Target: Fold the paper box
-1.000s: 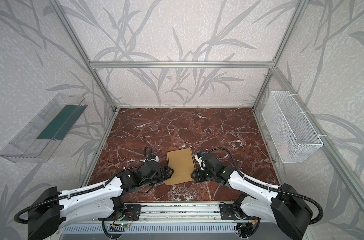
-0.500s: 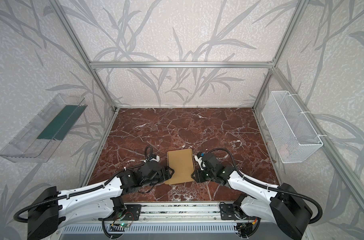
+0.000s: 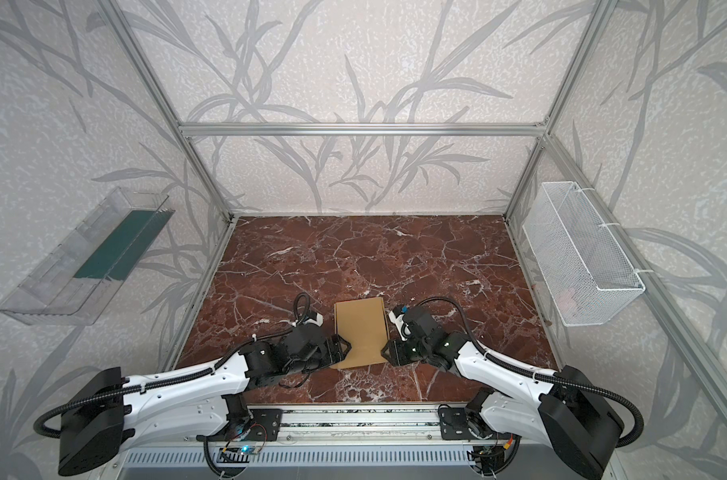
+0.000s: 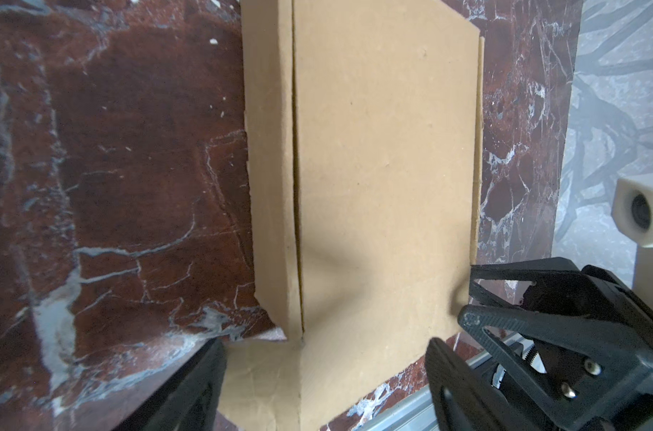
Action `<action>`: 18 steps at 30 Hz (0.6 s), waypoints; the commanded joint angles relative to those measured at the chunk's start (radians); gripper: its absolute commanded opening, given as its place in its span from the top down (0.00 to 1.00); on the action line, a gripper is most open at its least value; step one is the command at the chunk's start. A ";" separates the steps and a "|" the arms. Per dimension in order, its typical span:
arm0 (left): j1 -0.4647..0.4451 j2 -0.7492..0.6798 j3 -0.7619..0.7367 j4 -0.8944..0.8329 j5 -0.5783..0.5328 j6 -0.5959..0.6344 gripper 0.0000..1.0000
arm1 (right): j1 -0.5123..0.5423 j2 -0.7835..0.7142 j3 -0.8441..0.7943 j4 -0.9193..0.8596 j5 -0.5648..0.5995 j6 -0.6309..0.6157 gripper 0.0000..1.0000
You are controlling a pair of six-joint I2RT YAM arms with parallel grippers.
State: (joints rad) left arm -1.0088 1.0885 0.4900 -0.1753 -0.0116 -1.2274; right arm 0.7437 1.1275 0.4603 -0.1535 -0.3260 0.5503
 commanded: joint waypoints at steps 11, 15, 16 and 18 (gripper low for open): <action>-0.024 0.045 0.021 0.056 0.007 -0.025 0.15 | -0.001 0.002 -0.011 0.027 -0.034 0.016 0.53; -0.031 0.053 0.021 0.068 0.006 -0.031 0.16 | -0.001 0.008 -0.012 0.037 -0.044 0.020 0.53; -0.034 0.055 0.021 0.071 0.007 -0.032 0.15 | -0.001 0.008 -0.012 0.040 -0.046 0.022 0.53; -0.036 0.060 0.021 0.078 0.008 -0.033 0.15 | -0.001 0.009 -0.015 0.044 -0.048 0.023 0.53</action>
State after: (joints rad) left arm -1.0389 1.1370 0.4900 -0.1154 0.0013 -1.2369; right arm 0.7437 1.1313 0.4564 -0.1299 -0.3542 0.5648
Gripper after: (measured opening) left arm 0.846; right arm 0.470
